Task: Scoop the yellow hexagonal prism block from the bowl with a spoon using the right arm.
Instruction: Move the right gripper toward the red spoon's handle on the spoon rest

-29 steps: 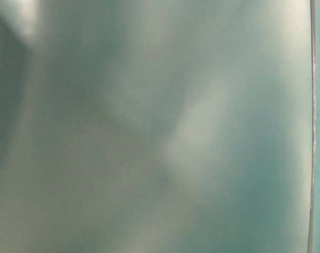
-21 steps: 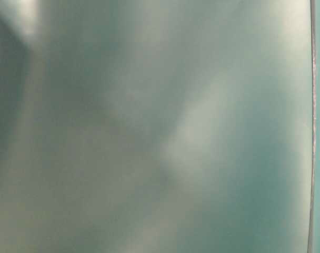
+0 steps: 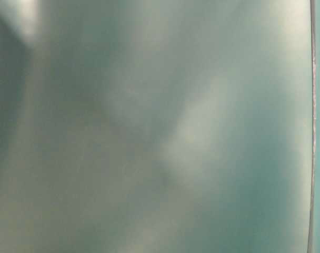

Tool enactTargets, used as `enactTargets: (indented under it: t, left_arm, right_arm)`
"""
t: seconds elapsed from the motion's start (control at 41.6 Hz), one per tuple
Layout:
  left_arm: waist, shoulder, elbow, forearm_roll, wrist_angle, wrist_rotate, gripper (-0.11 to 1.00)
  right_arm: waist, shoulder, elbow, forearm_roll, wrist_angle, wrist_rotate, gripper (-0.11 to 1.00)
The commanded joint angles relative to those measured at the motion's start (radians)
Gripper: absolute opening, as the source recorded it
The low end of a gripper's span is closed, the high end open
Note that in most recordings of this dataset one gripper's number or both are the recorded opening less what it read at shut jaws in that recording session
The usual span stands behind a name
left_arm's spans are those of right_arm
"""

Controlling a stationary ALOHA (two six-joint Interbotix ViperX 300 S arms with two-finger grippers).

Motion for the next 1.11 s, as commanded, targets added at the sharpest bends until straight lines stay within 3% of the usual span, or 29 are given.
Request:
enactTargets:
  t: [0.0, 0.096, 0.168, 0.553, 0.89, 1.082]
  left_arm:
    - [0.0, 0.006, -0.02, 0.002, -0.009, 0.0, 0.0]
    - [0.0, 0.006, -0.021, 0.002, -0.011, 0.002, 0.0]
    - [0.0, 0.006, -0.021, 0.003, -0.011, 0.008, 0.0]
    - [0.0, 0.006, -0.023, 0.002, -0.009, 0.012, 0.0]
    - [0.0, 0.011, -0.02, 0.005, -0.006, 0.014, 0.0]
    - [0.0, 0.012, -0.02, 0.006, -0.005, 0.015, 0.0]
  right_arm:
    - [0.002, 0.015, -0.017, 0.003, -0.005, 0.002, 0.37]
    - [0.005, 0.034, -0.012, 0.008, -0.009, 0.003, 0.53]
    - [0.009, 0.051, -0.008, 0.012, -0.011, 0.003, 0.58]
    - [0.077, 0.275, 0.055, 0.057, -0.172, 0.005, 0.57]
    - [0.15, 0.491, 0.163, 0.097, -0.497, 0.006, 0.57]
    - [0.196, 0.632, 0.21, 0.107, -0.687, 0.043, 0.57]
